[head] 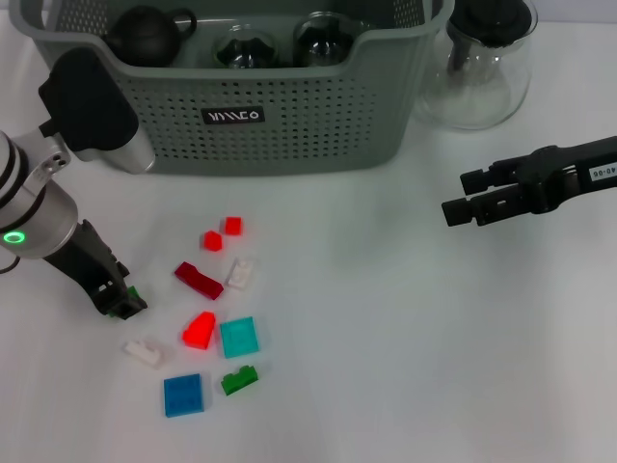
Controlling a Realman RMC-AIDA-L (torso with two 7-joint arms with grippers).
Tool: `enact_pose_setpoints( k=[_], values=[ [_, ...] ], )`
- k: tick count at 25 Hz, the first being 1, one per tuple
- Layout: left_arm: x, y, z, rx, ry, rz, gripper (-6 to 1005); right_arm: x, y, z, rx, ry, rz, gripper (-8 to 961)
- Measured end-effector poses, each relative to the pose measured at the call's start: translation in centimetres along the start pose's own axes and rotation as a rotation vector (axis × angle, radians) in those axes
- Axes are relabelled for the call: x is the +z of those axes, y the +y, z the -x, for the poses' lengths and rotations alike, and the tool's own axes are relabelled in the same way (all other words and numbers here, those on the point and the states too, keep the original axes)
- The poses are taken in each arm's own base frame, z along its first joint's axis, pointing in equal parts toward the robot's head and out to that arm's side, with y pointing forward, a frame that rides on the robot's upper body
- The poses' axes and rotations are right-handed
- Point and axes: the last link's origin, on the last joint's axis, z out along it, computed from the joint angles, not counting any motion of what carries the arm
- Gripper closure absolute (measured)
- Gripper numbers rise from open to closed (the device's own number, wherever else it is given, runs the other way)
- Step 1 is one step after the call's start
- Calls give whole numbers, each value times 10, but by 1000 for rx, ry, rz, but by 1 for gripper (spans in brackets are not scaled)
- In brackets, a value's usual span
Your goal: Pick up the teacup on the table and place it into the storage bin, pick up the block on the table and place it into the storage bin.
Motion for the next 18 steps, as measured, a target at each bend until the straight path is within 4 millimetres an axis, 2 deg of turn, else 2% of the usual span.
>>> enact_pose_setpoints(
  k=[8, 13, 18],
  values=[
    [-4, -3, 0, -18, 11, -13, 561, 0, 0, 0, 0, -1, -2, 12],
    [-6, -3, -1, -18, 13, -16, 776, 0, 0, -1, 3, -2, -2, 12],
    [-22, -8, 0, -46, 62, -45, 804, -1, -1, -1, 2, -2, -4, 11]
  ],
)
